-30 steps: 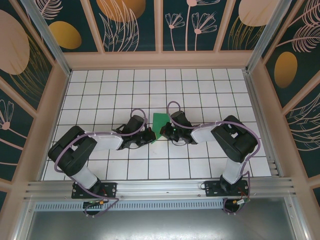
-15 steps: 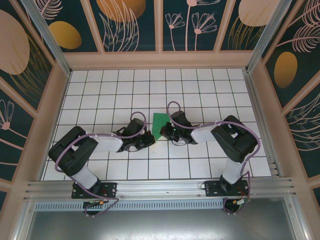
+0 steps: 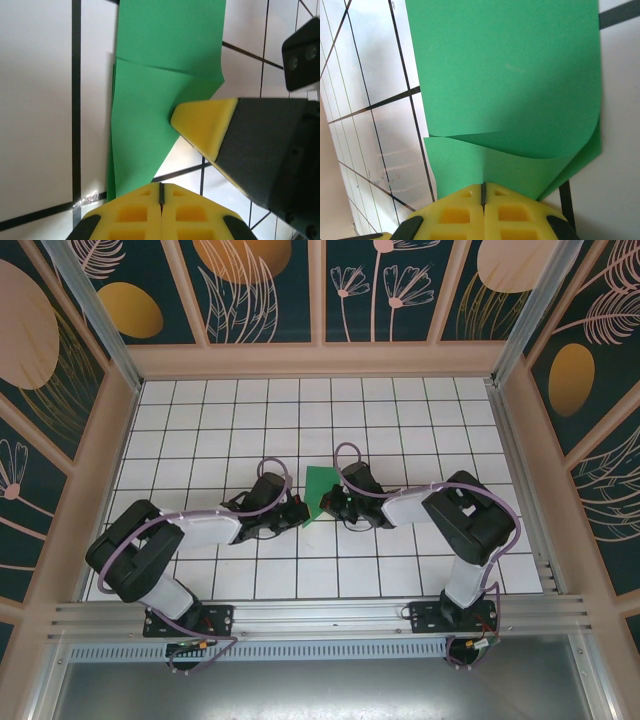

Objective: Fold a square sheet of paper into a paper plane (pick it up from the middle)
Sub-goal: Third fold the triangle at the center of the table.

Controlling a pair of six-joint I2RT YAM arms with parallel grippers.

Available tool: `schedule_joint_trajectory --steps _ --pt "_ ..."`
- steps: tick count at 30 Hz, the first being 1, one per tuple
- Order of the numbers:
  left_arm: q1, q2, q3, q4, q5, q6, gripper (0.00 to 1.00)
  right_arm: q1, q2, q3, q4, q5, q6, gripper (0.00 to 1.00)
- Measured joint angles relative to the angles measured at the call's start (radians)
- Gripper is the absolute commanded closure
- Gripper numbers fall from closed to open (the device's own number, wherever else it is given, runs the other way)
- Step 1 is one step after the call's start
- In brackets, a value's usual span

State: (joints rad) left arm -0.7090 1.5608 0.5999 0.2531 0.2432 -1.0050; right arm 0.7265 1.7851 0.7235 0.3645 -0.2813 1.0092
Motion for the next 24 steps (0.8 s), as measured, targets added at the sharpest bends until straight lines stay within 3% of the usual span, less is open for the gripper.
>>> schedule_joint_trajectory --steps 13,24 --pt "0.0 0.08 0.009 -0.003 0.013 0.001 1.0 0.0 0.0 0.002 -0.003 -0.001 -0.01 1.0" --pt "0.0 0.082 0.009 -0.003 0.011 0.01 1.0 0.04 -0.056 0.041 -0.101 -0.004 -0.13 1.0"
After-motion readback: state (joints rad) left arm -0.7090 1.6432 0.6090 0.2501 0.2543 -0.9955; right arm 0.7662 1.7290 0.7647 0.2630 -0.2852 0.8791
